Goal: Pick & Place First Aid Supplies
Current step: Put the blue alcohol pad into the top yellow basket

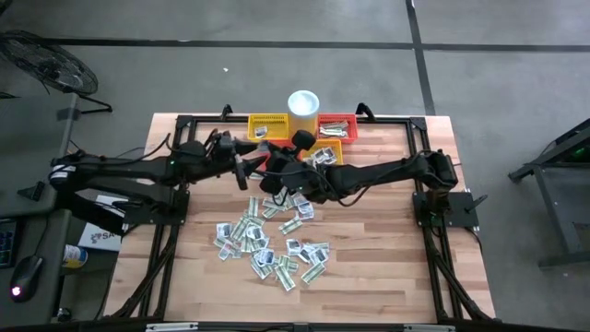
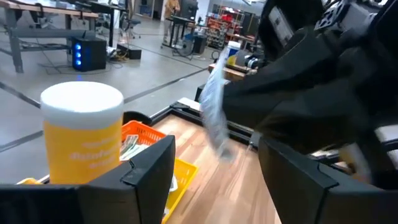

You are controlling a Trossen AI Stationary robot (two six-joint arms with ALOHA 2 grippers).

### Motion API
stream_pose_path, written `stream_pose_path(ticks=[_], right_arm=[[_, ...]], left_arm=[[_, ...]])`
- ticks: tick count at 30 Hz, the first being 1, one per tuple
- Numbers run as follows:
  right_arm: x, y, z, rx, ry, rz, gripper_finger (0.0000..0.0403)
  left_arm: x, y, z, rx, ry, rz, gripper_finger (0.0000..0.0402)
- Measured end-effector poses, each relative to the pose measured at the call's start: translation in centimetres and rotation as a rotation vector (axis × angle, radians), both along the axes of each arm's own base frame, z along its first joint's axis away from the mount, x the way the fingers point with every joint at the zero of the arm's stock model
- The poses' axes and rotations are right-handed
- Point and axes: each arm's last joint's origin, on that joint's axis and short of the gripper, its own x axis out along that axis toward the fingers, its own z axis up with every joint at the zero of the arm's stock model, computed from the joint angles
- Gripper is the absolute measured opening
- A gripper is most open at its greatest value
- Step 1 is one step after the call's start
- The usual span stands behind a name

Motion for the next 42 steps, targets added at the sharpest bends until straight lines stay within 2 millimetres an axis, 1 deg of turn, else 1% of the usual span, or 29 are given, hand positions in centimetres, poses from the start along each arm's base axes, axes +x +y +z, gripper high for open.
stream_pose_path(ticks=[4, 8, 15, 17, 20, 23, 28, 33, 34, 38, 42], right_arm=[[-0.2, 0.3, -0.5, 0.015, 0.036, 0.004, 0.0000], [-0.2, 0.7, -0.6, 0.011, 0.051, 0.014, 0.0000], [-0.5, 0.6, -0.1, 0.012, 0.046, 0.016, 0.0000], [-0.6, 0.7, 0.0, 0.012, 0.048, 0.021, 0.0000], [-0.7, 0.8, 0.2, 0.014, 0.051, 0.032, 0.0000], [-0.7, 0.9, 0.2, 0.023, 0.047, 0.050, 0.0000], [-0.7, 0.9, 0.2, 0.027, 0.050, 0.060, 0.0000], [-0.7, 1.0, 0.2, 0.028, 0.055, 0.071, 0.0001], [-0.7, 1.1, 0.1, 0.028, 0.056, 0.072, 0.0002], [-0.8, 1.3, 0.1, 0.043, 0.066, 0.109, 0.0020], [-1.3, 1.3, 0.6, 0.138, 0.014, 0.132, 0.0063]], left_arm=[[0.1, 0.0, 0.6, 0.000, -0.006, 0.013, 0.0230], [0.1, 0.1, 0.8, -0.002, -0.011, 0.034, 0.0230], [0.1, 0.1, 0.1, -0.076, 0.040, 0.036, 0.0229], [0.1, 0.1, 0.0, -0.084, 0.039, 0.045, 0.0224], [0.1, 0.1, 0.2, -0.084, 0.020, 0.050, 0.0201], [0.1, 0.1, 0.3, -0.084, 0.015, 0.050, 0.0165], [0.1, 0.1, 0.2, -0.094, 0.018, 0.024, 0.0096], [0.1, 0.0, -0.1, -0.109, 0.049, 0.015, 0.0015], [0.1, 0.0, -0.2, -0.112, 0.052, 0.012, 0.0008], [0.1, 0.0, -0.2, -0.114, 0.058, 0.005, 0.0010], [0.1, 0.0, -0.2, -0.114, 0.061, 0.005, 0.0004]])
